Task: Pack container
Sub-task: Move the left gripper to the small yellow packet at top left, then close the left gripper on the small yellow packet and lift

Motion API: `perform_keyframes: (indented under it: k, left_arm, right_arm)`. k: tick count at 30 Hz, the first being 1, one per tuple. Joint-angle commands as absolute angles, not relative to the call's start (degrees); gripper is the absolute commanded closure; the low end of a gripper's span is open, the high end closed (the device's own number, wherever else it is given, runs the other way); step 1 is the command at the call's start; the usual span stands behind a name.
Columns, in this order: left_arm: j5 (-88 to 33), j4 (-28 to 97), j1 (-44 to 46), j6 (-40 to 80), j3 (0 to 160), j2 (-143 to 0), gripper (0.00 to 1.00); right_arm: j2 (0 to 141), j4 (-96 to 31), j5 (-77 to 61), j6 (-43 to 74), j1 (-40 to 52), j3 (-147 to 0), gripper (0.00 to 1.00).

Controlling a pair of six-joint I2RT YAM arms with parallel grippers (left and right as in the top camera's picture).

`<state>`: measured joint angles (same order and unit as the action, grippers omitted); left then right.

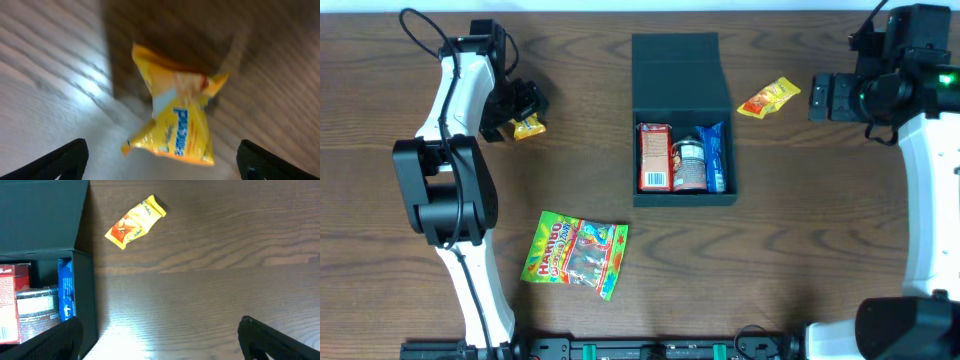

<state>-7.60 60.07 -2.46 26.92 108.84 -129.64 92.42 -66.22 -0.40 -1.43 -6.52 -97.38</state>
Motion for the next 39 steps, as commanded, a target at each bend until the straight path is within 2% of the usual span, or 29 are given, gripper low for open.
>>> perform_keyframes:
  k: [1, 10, 36, 39]
  left_arm:
    - [-4.0, 59.2, -1.8, 25.7, 109.4, -130.2, 0.04]
    - [-3.7, 55.7, 0.4, 26.2, 109.4, -131.7, 0.04]
    - [0.4, 56.1, 0.4, 27.0, 109.0, -133.5, 0.05]
    - [0.4, 56.3, 0.5, 27.0, 109.0, -133.5, 0.00]
  right_arm:
    - [92.6, -66.3, -0.2, -0.4, -6.7, -98.5, 0.01]
    - [92.6, -66.3, -0.2, -0.5, -6.7, -98.5, 0.01]
    - [92.6, -66.3, -0.2, -0.4, -6.7, -98.5, 0.01]
    - [92.6, -66.3, -0.2, -0.5, -6.7, -98.5, 0.01]
